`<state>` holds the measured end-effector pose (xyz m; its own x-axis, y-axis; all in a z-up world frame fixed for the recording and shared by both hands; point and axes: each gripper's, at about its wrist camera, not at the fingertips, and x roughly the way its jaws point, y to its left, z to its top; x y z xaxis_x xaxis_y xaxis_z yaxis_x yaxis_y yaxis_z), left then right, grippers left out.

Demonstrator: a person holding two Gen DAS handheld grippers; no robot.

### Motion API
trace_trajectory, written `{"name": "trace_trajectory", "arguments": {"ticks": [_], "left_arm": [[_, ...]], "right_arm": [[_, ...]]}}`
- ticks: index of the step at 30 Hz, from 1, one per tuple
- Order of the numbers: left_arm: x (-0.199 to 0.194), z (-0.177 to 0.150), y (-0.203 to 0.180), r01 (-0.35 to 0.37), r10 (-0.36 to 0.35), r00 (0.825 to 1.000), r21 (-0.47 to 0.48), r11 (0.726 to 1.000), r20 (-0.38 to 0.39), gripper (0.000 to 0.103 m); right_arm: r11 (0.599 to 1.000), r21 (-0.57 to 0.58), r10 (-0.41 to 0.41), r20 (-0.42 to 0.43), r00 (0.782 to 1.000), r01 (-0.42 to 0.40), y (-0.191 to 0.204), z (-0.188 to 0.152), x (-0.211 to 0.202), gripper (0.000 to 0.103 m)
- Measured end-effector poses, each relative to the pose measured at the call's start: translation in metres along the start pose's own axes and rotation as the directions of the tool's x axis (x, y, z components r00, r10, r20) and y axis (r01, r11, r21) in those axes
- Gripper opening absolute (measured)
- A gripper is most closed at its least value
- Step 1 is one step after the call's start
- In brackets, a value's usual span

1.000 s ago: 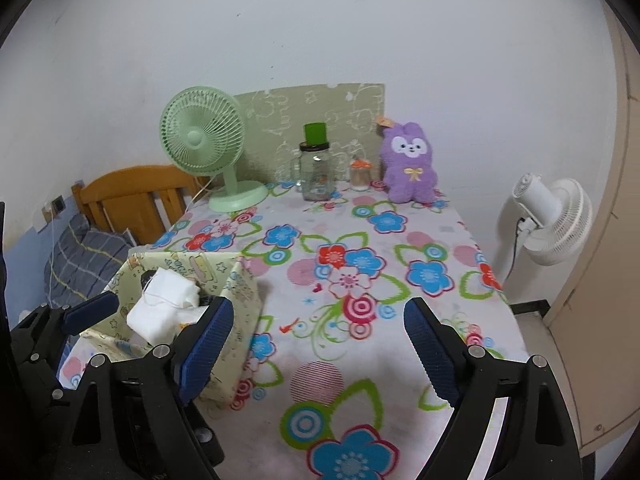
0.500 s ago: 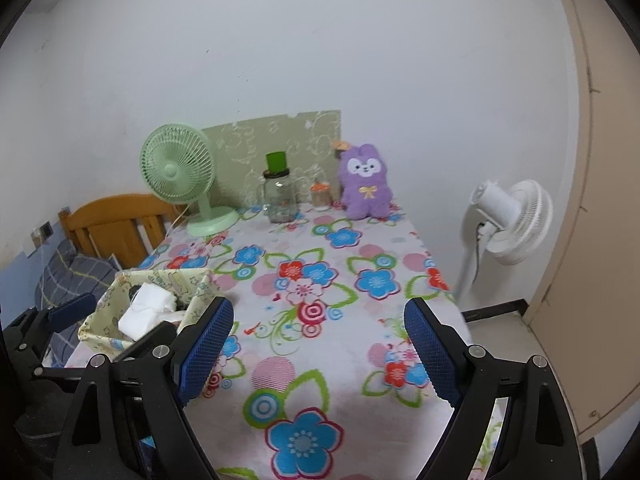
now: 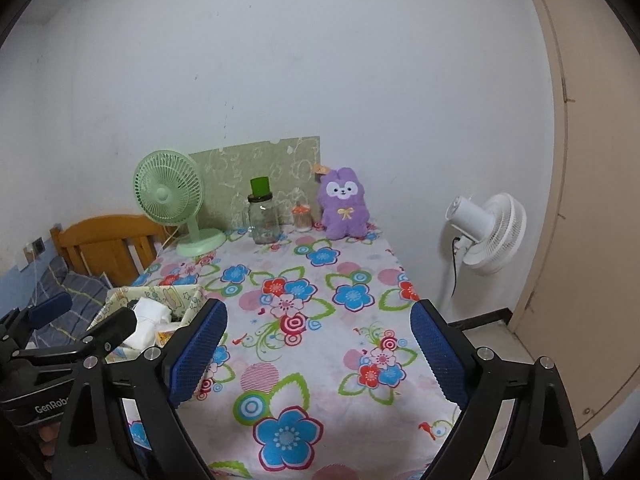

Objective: Organize soft objects

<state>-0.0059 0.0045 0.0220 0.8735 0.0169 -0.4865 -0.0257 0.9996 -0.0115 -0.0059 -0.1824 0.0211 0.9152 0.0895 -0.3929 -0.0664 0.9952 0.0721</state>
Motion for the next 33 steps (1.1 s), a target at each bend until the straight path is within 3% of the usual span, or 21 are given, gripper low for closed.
{"name": "trace_trajectory", "arguments": {"ticks": [9, 33], "left_arm": [[-0.006, -0.003, -0.006, 0.003, -0.004, 1.000, 0.040, 0.999, 0.026, 0.103], [-0.013, -0.001, -0.006, -0.014, 0.012, 0.999, 0.039, 0.999, 0.046, 0.103]], "right_arm": [[1.000, 0.007, 0.008, 0.014, 1.000, -0.008, 0.003, -0.004, -0.010, 0.098], [1.000, 0.009, 0.015, 0.017, 1.000, -0.015, 0.005, -0.003, -0.010, 0.098]]}}
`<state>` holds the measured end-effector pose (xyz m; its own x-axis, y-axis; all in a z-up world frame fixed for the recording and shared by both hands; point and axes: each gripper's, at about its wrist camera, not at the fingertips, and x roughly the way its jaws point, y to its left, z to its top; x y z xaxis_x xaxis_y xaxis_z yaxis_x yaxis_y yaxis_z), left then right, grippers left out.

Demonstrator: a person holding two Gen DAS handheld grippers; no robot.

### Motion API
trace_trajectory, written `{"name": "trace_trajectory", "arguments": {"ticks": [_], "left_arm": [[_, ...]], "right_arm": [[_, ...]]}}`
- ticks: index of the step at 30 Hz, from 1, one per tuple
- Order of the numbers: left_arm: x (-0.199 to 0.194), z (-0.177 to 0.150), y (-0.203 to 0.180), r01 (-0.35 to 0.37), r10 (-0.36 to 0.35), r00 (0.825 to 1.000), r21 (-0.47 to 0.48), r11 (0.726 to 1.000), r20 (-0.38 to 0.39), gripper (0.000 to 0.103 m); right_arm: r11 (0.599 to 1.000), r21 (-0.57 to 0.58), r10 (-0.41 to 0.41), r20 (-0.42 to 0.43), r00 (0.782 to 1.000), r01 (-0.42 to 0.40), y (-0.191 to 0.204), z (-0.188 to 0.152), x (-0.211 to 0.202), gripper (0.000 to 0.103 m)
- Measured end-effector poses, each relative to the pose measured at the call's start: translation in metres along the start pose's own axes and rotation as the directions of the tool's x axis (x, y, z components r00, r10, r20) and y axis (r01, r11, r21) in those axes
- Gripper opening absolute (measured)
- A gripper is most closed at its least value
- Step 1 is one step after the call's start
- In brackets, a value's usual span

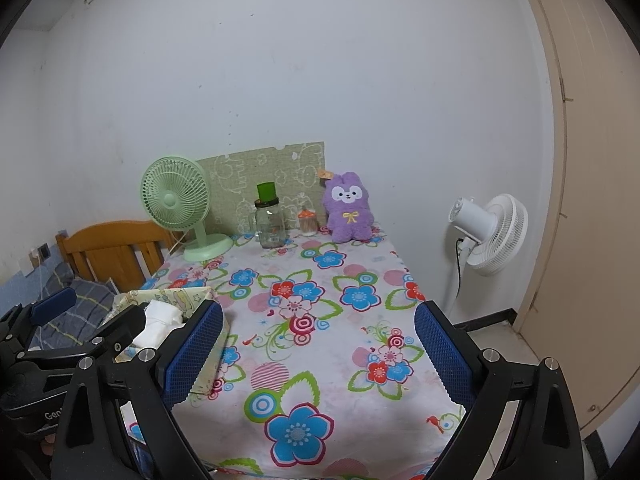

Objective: Organize soft objects

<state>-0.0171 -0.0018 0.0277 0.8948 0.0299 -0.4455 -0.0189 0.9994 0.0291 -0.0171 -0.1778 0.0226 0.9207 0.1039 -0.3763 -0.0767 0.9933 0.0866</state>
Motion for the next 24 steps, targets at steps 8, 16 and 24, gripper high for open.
{"name": "trace_trajectory", "arguments": {"ticks": [8, 16, 24], "left_arm": [[0.0019, 0.0004, -0.0027, -0.012, 0.012, 1.000, -0.009, 1.000, 0.001, 0.103], [0.0027, -0.0001, -0.0030, -0.019, 0.019, 1.000, -0.007, 1.000, 0.004, 0.103], [0.0028, 0.0002, -0.0032, -0.018, 0.019, 1.000, -0.007, 1.000, 0.005, 0.103]], "right_arm": [[1.000, 0.003, 0.006, -0.007, 1.000, -0.006, 0.0006, 0.0007, 0.0042, 0.098], [1.000, 0.006, 0.006, -0.008, 1.000, -0.006, -0.0006, 0.0006, 0.0055, 0.098], [1.000, 0.006, 0.007, -0.007, 1.000, -0.006, -0.0006, 0.0005, 0.0056, 0.098]]}}
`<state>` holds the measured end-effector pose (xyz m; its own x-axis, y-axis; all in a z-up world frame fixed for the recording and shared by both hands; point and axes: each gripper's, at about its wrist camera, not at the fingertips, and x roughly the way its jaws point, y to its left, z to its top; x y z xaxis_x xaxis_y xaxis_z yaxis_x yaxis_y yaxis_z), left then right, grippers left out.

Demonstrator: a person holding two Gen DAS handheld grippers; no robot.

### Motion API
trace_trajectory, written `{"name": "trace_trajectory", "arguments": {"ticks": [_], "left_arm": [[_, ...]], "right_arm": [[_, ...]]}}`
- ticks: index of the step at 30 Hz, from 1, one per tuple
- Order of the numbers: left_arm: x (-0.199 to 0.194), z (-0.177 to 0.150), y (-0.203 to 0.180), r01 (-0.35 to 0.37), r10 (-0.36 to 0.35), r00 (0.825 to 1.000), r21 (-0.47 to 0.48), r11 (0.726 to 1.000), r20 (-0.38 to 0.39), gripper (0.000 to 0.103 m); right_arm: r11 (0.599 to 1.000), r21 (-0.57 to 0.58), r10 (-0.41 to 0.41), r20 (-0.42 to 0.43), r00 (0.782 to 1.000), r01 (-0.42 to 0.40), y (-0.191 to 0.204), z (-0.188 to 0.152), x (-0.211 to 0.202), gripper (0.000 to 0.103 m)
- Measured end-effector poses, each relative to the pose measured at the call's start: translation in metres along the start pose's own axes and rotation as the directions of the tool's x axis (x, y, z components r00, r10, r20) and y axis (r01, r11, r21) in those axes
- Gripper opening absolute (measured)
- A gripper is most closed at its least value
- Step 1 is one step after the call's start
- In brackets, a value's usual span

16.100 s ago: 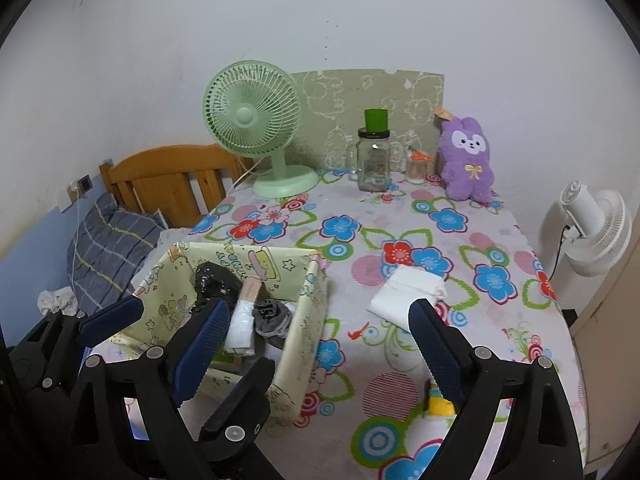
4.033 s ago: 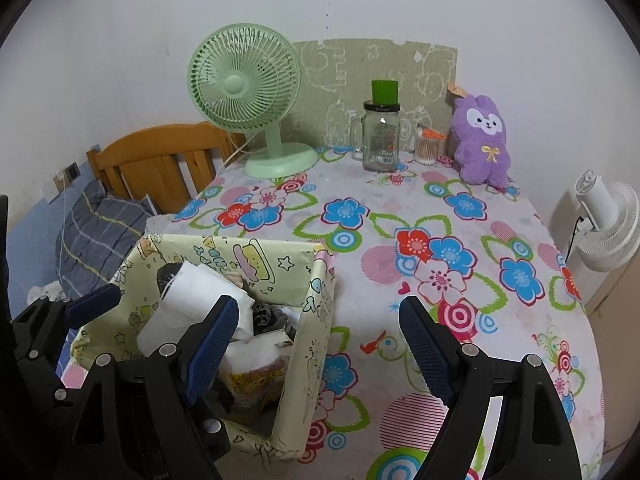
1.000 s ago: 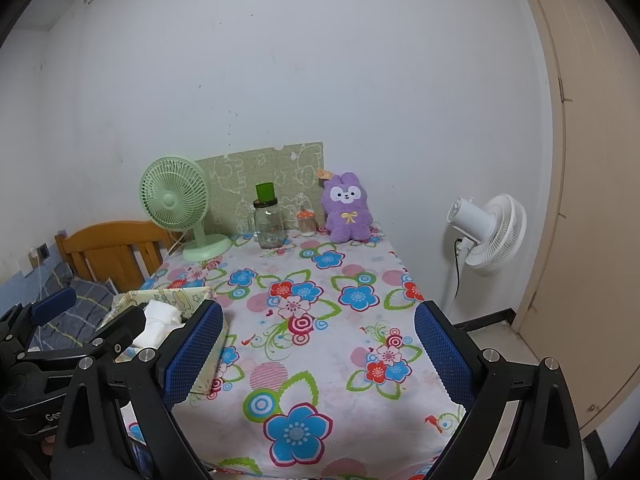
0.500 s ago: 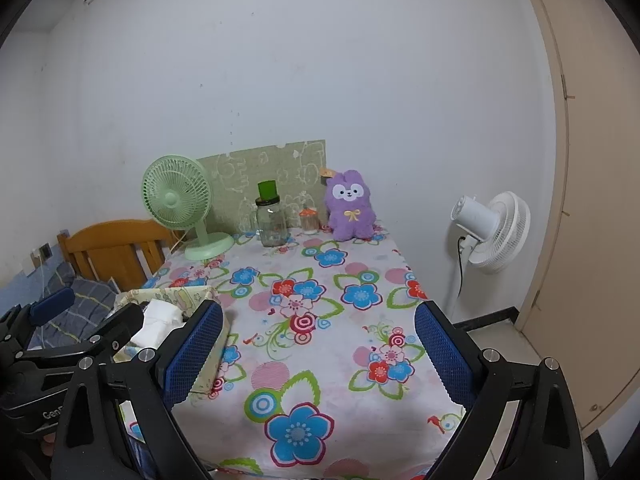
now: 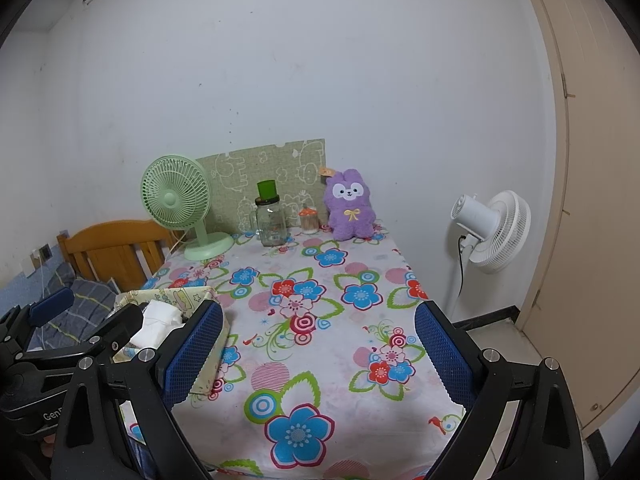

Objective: Organize soft objects

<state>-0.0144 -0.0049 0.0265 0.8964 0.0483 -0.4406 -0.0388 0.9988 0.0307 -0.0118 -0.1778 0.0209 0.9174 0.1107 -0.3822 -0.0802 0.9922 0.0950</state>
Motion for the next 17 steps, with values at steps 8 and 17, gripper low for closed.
{"name": "trace_trajectory", "arguments": {"ticks": [8, 17], "left_arm": [[0.0005, 0.0005, 0.0006, -0.002, 0.002, 1.000, -0.001, 1.000, 0.001, 0.103], [0.0003, 0.0005, 0.0010, -0.002, 0.002, 1.000, -0.003, 1.000, 0.000, 0.103]], "right_arm": [[1.000, 0.001, 0.001, -0.001, 1.000, -0.001, 0.0001, 0.0001, 0.0005, 0.098], [1.000, 0.002, 0.001, 0.000, 1.000, -0.001, -0.0002, 0.0000, 0.0003, 0.098]]}}
